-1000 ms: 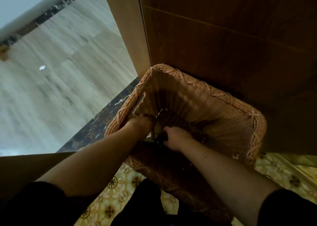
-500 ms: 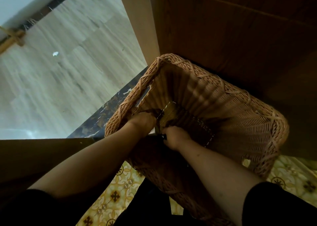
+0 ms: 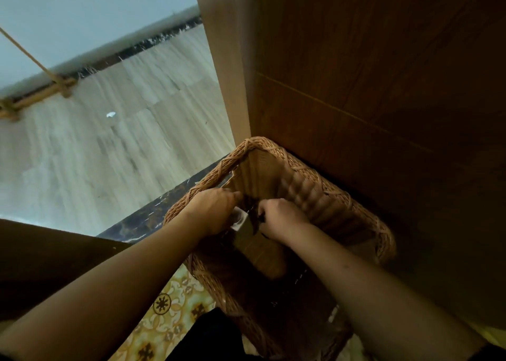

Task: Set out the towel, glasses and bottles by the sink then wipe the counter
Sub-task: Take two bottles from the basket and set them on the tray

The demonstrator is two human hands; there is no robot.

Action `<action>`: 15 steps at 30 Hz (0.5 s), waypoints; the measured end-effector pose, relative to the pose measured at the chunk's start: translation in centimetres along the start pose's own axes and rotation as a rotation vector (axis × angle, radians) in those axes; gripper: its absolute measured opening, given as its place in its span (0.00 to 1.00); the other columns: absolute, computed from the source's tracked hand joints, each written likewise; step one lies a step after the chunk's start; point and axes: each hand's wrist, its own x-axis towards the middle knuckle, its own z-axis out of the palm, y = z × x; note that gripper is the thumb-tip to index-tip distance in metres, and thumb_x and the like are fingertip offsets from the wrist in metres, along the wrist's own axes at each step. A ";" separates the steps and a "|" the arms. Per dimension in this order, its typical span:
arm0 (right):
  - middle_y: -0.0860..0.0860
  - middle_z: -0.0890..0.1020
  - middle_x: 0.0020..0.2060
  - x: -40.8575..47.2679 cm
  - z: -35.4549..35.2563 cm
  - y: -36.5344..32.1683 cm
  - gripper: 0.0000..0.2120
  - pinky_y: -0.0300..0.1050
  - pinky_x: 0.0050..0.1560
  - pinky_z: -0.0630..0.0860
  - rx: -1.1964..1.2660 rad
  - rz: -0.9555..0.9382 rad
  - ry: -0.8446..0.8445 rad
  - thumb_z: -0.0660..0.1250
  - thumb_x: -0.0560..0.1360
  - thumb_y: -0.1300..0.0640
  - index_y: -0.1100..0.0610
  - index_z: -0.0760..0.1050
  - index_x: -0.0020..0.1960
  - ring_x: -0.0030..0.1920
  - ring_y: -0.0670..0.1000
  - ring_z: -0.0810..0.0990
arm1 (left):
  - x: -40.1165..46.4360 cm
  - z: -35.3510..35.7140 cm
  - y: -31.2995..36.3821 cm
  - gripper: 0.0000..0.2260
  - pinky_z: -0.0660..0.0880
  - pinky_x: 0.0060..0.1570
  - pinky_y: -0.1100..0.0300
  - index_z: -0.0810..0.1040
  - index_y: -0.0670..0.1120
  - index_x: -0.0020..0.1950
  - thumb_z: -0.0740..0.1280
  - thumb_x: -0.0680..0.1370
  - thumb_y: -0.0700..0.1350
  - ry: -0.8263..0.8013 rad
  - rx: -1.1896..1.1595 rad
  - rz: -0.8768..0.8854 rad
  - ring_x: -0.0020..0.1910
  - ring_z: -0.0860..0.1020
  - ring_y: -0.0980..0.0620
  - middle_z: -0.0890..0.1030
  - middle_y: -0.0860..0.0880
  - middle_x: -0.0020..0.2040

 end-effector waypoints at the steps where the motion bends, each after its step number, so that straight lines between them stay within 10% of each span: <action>1: 0.52 0.81 0.51 -0.4 -1.1 -0.3 0.09 0.44 0.41 0.69 -0.015 -0.035 0.019 0.70 0.76 0.56 0.52 0.77 0.56 0.46 0.53 0.76 | -0.6 -0.7 0.3 0.14 0.73 0.40 0.59 0.74 0.50 0.63 0.68 0.78 0.50 0.036 -0.027 -0.026 0.44 0.75 0.54 0.79 0.50 0.51; 15: 0.47 0.78 0.39 -6.8 -12.5 -11.6 0.06 0.43 0.32 0.70 -0.151 -0.404 0.249 0.70 0.75 0.48 0.48 0.75 0.47 0.40 0.49 0.77 | -14.7 -11.1 -0.1 0.12 0.67 0.39 0.70 0.79 0.53 0.59 0.69 0.78 0.55 0.521 -0.103 -0.284 0.40 0.75 0.59 0.82 0.55 0.50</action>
